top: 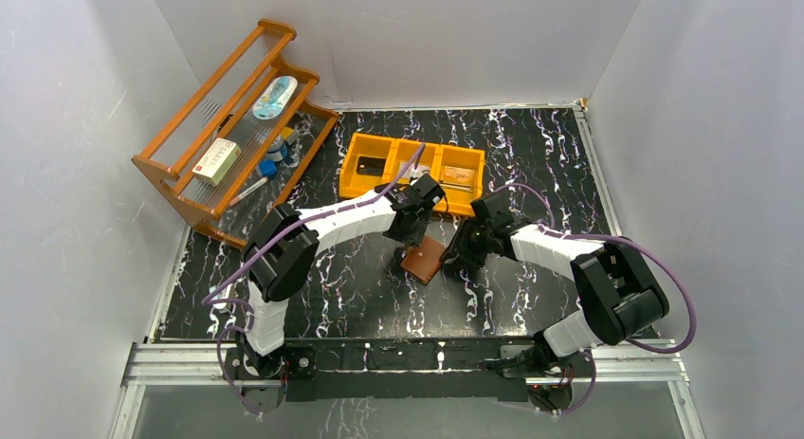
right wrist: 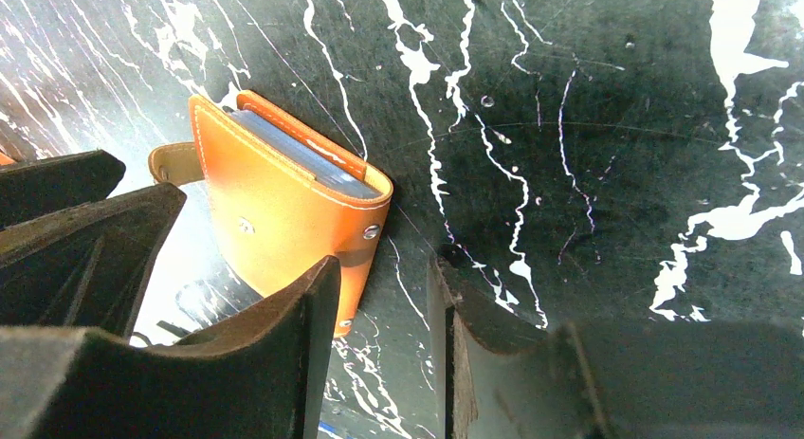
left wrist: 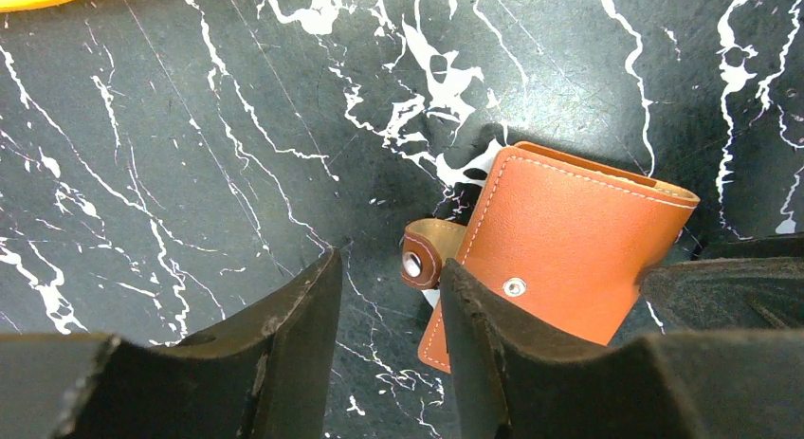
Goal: Take the credit cards out of the card holder
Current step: Open the card holder at the center of the board.
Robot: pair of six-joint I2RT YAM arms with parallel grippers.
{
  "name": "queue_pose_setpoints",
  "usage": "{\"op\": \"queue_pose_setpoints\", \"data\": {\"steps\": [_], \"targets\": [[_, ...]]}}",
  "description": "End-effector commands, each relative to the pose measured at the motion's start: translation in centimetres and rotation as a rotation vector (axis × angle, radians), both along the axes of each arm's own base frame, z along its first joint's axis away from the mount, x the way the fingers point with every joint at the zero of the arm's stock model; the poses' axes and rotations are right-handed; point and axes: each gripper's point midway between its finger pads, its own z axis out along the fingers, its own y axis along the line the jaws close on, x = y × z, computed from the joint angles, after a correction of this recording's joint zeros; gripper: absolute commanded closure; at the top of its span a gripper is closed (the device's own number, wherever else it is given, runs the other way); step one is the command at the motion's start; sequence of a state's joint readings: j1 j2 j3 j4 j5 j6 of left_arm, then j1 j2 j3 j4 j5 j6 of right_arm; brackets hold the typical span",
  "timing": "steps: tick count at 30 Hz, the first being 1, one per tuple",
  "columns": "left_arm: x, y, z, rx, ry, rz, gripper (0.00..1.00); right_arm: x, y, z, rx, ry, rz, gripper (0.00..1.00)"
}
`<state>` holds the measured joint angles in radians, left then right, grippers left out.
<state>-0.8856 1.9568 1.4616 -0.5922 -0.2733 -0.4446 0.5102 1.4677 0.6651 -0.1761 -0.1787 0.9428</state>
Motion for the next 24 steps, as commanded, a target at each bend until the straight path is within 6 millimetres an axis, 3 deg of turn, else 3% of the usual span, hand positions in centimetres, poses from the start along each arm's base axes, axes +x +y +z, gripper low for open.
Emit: {"op": "queue_pose_setpoints", "data": {"steps": [1, 13, 19, 24], "targets": [[0.3, 0.6, 0.3, 0.031, -0.008, 0.0, 0.59, -1.2, -2.2, -2.7, -0.119, 0.056, -0.01, 0.52], [-0.1, 0.9, -1.0, 0.053, 0.022, 0.002, 0.68, -0.9, -1.7, -2.3, -0.1, 0.047, -0.005, 0.52], [-0.1, 0.0, -1.4, 0.031, 0.042, -0.014, 0.74, -1.0, -1.6, -2.3, -0.093, 0.049, -0.003, 0.51], [-0.2, 0.2, -1.8, 0.037, 0.05, -0.016, 0.92, -0.8, -1.3, -2.0, -0.079, 0.037, 0.009, 0.51]]}}
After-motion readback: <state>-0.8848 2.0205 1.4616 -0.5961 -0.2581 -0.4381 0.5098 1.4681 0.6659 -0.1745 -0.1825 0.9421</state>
